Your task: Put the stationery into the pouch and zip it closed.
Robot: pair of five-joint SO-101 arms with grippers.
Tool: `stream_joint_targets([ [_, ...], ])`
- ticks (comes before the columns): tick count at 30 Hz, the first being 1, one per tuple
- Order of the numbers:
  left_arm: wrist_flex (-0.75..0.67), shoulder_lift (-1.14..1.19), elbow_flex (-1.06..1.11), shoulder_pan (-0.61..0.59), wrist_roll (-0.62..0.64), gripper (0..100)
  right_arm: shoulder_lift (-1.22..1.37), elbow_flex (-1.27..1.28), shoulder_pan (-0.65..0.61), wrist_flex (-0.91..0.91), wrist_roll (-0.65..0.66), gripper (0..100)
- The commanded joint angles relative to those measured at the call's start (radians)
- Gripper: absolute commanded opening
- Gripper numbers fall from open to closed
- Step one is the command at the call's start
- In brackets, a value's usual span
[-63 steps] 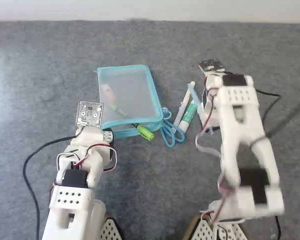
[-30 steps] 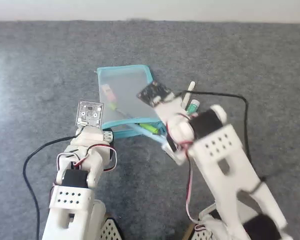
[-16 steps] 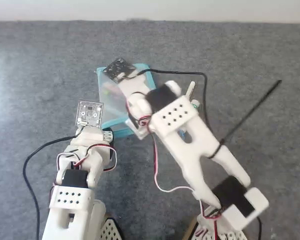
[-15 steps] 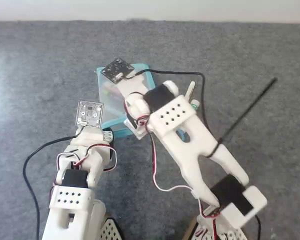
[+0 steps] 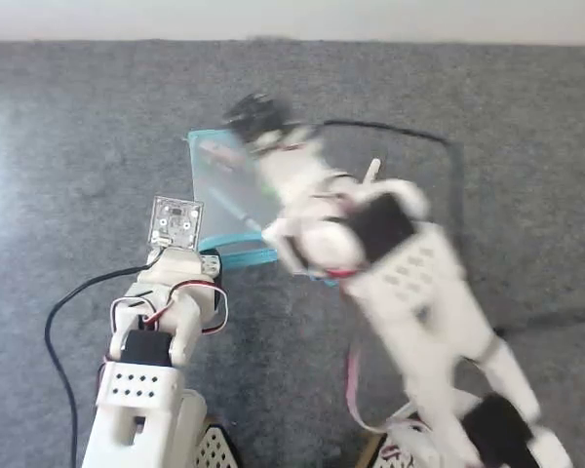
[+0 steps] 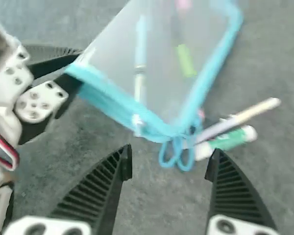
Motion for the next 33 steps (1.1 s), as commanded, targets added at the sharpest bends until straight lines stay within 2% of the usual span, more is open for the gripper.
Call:
stream_joint_targets([
  [1, -0.012, 0.005, -0.022, 0.003, -0.006, 1, -0.117, 0.101, 0.134, -0.012, -0.005, 25.2],
  [3, 0.011, 0.003, -0.047, -0.020, -0.002, 1, -0.097, 0.255, 0.191, -0.099, -0.005, 25.2],
  [6, 0.051, 0.003, -0.104, -0.118, 0.029, 1, -0.007, 0.470, 0.252, -0.315, -0.012, 25.2],
  [10, 0.057, 0.005, -0.116, -0.198, 0.066, 1, 0.208, 0.509, 0.280, -0.475, -0.046, 25.2],
  [16, 0.054, 0.005, -0.101, -0.176, 0.064, 1, 0.535, 0.239, 0.332, -0.410, -0.255, 25.2],
  [20, 0.057, 0.005, -0.093, -0.180, 0.064, 1, 0.650, 0.196, 0.328, -0.394, -0.379, 25.2],
  [28, 0.057, 0.005, -0.084, -0.178, 0.063, 1, 0.671, 0.201, 0.380, -0.429, -0.457, 25.3],
  [33, 0.054, 0.005, -0.073, -0.176, 0.063, 1, 0.674, 0.249, 0.389, -0.492, -0.457, 25.3],
])
